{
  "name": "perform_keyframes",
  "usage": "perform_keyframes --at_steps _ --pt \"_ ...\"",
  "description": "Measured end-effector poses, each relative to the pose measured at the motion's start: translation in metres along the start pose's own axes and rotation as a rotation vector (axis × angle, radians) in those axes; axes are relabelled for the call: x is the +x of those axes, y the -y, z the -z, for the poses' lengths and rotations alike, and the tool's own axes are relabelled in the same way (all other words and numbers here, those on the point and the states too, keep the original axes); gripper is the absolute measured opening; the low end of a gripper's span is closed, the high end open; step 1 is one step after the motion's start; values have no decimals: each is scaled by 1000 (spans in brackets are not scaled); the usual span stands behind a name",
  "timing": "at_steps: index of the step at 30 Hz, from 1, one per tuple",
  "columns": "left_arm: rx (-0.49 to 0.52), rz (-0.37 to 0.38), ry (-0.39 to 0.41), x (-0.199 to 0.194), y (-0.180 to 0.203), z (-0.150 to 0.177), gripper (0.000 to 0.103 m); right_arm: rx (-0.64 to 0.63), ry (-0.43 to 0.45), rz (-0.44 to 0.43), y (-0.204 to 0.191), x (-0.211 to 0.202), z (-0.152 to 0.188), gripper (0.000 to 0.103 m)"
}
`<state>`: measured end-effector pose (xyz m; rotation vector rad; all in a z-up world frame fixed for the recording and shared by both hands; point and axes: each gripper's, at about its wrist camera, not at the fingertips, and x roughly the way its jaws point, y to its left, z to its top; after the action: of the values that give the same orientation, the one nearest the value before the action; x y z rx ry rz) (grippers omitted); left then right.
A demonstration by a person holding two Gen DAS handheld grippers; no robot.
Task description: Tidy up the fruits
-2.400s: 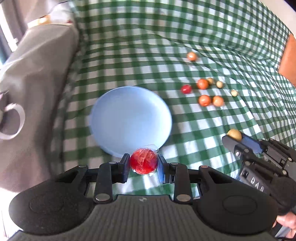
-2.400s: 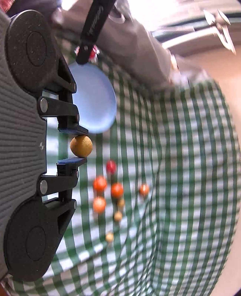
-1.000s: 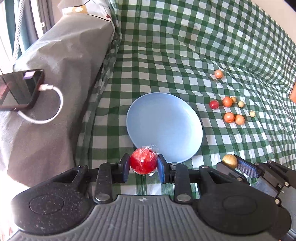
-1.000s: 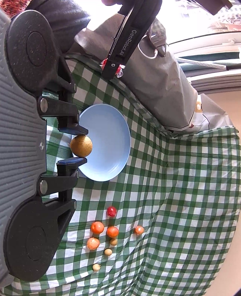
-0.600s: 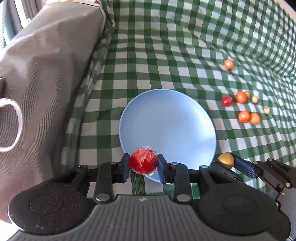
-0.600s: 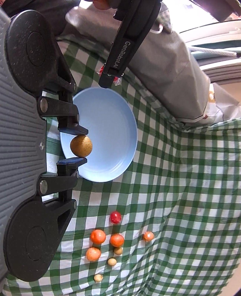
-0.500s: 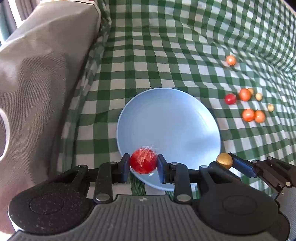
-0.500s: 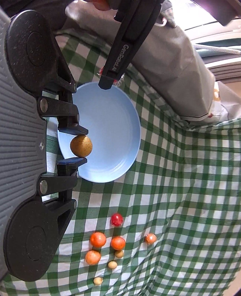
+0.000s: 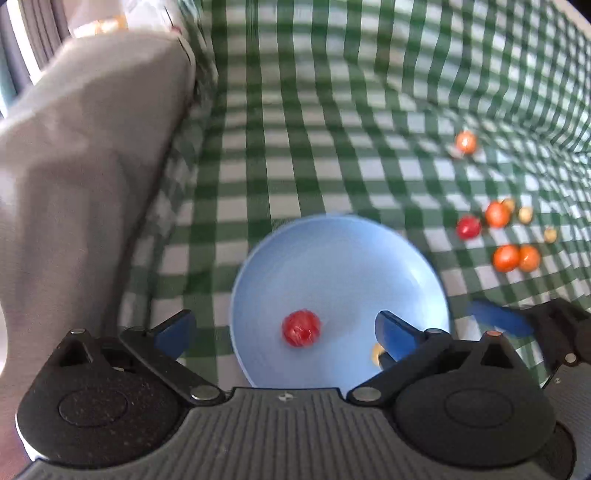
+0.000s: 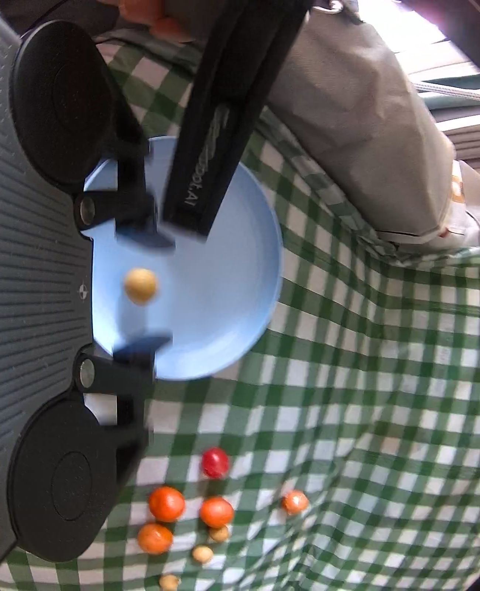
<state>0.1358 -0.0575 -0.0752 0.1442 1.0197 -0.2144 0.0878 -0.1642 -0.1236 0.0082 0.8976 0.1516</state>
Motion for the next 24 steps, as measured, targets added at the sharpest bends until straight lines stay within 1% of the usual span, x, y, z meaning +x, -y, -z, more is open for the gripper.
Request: perform_keyframes --at_steps 2,5,7,9,11,13,17,19,22,24 --pt "35 -21 8 -15 0 4 103 4 14 26 0 -13 0 95" --pt "52 -56 39 -42 -2 19 103 5 4 37 1 -37 8 99" --pt "47 -62 48 -60 -6 32 103 14 -3 38 -1 -58 21 100" --pt "37 -71 41 -76 -10 44 103 18 0 35 -4 -80 36 101" --pt "37 -75 45 -91 -13 57 103 9 24 57 -8 -103 50 102" --pt "35 -84 57 -105 -16 68 103 3 65 92 -15 -123 61 102" --pt "37 -94 81 -127 -15 83 103 -8 161 145 -24 -151 69 102" --pt "47 -106 88 -136 -14 87 103 2 191 148 -24 -161 69 102" --pt "45 -146 123 -152 -11 94 103 16 231 162 -24 -179 74 102" --pt "41 -152 141 -161 -11 98 103 21 254 171 -27 -189 78 102"
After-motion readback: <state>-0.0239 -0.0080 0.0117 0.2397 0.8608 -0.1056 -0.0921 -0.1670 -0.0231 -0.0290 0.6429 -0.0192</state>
